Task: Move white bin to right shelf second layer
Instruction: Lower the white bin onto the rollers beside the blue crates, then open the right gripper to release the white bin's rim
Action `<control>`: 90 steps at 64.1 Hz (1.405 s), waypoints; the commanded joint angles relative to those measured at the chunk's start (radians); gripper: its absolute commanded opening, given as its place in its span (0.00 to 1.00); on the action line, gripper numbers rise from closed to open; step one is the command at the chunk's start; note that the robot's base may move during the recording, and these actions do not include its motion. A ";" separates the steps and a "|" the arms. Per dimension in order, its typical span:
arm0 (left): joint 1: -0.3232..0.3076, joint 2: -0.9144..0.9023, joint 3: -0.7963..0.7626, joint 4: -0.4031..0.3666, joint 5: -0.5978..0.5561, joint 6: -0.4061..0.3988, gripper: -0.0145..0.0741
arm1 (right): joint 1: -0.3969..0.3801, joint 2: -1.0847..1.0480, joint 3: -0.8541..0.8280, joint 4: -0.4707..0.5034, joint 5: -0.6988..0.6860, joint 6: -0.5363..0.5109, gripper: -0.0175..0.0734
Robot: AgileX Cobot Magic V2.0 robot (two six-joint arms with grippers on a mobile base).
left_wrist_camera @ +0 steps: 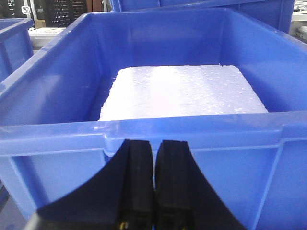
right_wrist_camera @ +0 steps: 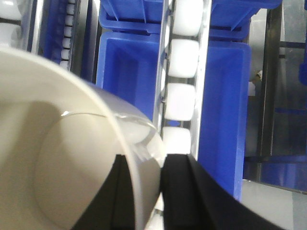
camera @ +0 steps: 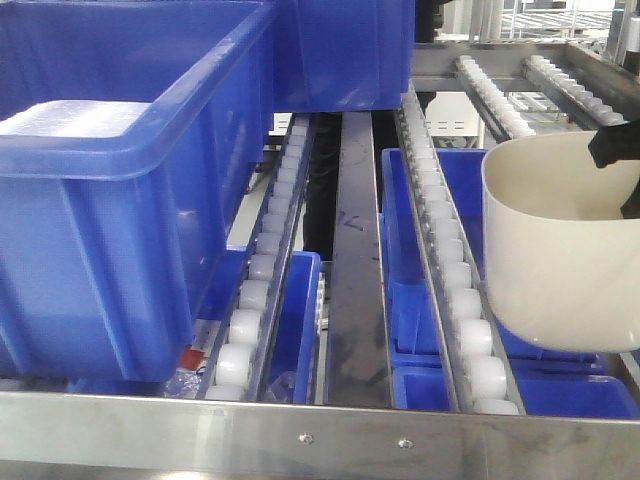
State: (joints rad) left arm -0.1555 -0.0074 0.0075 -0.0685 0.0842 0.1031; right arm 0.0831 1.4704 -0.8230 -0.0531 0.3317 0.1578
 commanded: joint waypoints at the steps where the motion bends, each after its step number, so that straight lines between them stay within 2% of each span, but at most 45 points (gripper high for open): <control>1: -0.004 -0.014 0.037 -0.005 -0.084 -0.004 0.26 | -0.006 -0.023 -0.033 -0.001 -0.065 0.001 0.25; 28: -0.004 -0.014 0.037 -0.005 -0.084 -0.004 0.26 | -0.006 -0.017 -0.033 0.000 -0.067 0.001 0.27; 32: -0.004 -0.014 0.037 -0.005 -0.084 -0.004 0.26 | -0.006 -0.017 -0.033 0.000 -0.069 0.001 0.32; 44: -0.004 -0.014 0.037 -0.005 -0.084 -0.004 0.26 | -0.006 -0.017 -0.033 0.006 -0.078 0.001 0.59; 51: -0.004 -0.014 0.037 -0.005 -0.084 -0.004 0.26 | -0.006 -0.019 -0.033 0.017 -0.085 0.001 0.66; 90: -0.004 -0.014 0.037 -0.005 -0.084 -0.004 0.26 | -0.006 -0.112 -0.033 0.041 -0.104 0.001 0.66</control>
State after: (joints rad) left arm -0.1555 -0.0074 0.0075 -0.0685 0.0842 0.1031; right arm 0.0831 1.4231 -0.8290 -0.0107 0.3010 0.1574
